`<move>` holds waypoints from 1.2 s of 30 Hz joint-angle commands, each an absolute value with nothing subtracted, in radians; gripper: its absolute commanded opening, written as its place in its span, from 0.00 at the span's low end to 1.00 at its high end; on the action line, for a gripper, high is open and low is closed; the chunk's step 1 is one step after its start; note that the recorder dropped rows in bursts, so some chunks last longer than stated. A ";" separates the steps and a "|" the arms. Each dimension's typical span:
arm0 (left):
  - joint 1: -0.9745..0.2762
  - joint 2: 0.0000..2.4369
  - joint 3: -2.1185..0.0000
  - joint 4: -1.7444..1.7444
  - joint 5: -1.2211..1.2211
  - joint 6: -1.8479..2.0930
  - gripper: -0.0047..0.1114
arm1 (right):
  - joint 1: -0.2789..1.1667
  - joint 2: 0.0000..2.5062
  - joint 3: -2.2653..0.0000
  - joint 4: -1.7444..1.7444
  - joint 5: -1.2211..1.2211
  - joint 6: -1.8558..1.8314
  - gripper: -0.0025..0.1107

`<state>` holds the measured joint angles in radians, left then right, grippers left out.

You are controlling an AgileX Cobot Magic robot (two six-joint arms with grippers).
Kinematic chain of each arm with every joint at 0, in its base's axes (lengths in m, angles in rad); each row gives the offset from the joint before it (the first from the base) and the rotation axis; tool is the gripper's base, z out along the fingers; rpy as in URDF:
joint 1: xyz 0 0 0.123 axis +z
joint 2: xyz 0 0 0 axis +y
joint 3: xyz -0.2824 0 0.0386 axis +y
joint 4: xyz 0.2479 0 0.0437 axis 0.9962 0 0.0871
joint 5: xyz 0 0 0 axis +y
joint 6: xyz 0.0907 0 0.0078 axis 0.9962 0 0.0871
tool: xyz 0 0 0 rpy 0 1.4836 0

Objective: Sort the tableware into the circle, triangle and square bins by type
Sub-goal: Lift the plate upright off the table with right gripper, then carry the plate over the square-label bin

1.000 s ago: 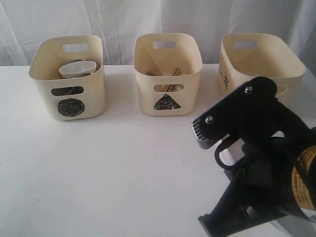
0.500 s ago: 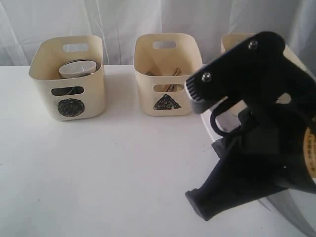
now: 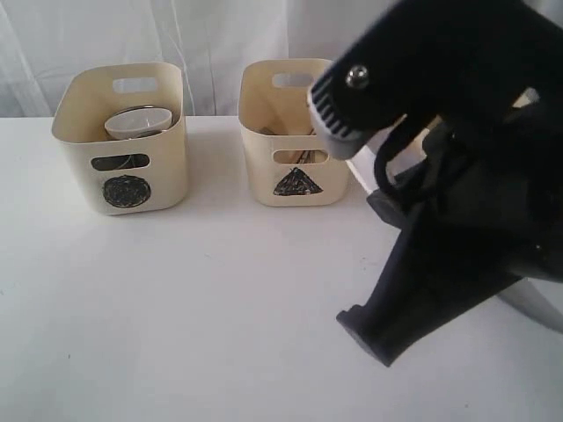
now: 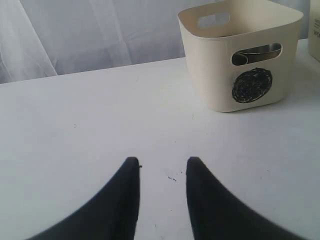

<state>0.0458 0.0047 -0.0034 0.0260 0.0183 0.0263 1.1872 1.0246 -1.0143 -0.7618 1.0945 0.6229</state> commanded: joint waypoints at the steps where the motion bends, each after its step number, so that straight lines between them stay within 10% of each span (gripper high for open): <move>1: 0.049 0.000 0.000 0.022 0.017 0.027 0.36 | 1.189 1.003 -1.026 -0.889 1.092 0.547 0.02; 10: 0.049 0.000 0.000 0.022 0.017 0.027 0.36 | 1.173 0.979 -1.026 -1.037 1.061 0.517 0.02; 36: 0.049 0.000 0.000 0.022 0.017 0.027 0.36 | 0.448 1.229 -1.085 -0.986 0.353 0.360 0.02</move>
<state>0.0458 0.0047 -0.0034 0.0260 0.0183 0.0263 0.4991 1.1923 -1.0521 -0.9572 0.4512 0.3799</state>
